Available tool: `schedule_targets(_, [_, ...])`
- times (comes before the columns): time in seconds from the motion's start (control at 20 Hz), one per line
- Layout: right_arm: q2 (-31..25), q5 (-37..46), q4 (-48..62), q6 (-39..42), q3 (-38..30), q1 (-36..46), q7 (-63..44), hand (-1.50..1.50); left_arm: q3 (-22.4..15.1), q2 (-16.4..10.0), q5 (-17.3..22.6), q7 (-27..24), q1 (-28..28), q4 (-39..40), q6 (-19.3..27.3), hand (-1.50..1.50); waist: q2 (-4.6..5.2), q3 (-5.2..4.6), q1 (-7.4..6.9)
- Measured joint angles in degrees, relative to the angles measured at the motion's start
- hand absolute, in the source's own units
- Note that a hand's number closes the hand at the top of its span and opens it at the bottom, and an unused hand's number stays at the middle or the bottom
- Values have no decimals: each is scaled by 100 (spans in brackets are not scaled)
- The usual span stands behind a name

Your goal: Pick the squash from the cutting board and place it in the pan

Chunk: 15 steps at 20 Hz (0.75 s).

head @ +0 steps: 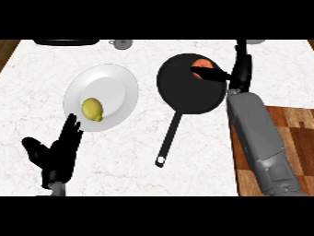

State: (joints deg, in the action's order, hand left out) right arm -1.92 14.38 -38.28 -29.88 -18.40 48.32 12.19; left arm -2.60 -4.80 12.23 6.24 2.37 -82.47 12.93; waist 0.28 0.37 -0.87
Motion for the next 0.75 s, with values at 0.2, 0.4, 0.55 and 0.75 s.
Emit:
schedule_targets(0.2, [99, -343, -496, 658, 185, -562, 330, -150, 11, -3, 6, -60, 202, -132, -41, 0, -40, -10, 64])
schedule_targets(0.4, [137, -504, -1327, 839, 697, -1193, 111, -150, 68, -3, 4, -12, 152, -69, -59, 0, -61, -12, 102])
schedule_targets(0.55, [164, -554, -2127, 749, 1143, -1754, -216, -150, 157, -49, 66, 8, 112, -19, -167, 0, -63, -14, 111])
schedule_targets(0.75, [161, -476, -3113, 445, 1708, -2386, -791, -150, 182, 3, 18, -89, 111, 21, -157, 0, -64, -13, 110])
